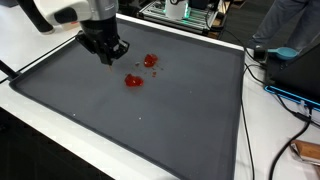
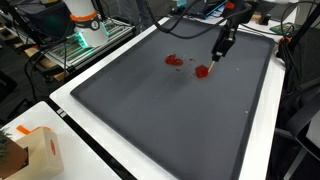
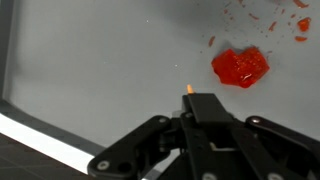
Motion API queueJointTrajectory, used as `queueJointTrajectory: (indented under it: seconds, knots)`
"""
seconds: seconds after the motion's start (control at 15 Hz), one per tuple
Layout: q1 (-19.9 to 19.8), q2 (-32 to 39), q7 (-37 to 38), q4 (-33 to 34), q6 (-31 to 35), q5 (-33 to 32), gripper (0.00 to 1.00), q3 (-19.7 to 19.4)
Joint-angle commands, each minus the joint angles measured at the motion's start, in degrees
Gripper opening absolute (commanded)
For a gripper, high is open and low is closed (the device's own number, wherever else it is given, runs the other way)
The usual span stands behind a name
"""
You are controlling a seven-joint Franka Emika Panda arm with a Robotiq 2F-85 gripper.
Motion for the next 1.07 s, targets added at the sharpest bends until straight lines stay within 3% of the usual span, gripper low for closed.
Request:
queueJointTrajectory:
  seconds: [0.0, 0.8, 0.87, 1.0]
  knots:
    - [-3.7, -5.2, -6.3, -6.6, 2.8, 6.0, 0.03, 2.7]
    - [-6.6, -10.2, -15.7, -11.8, 2.9, 15.2, 0.03, 4.1]
    - [-5.4, -8.0, -14.1, -8.3, 0.9, 13.3, 0.12, 3.3]
    - [-5.5, -8.2, -14.2, -8.5, 1.1, 13.5, 0.12, 3.3]
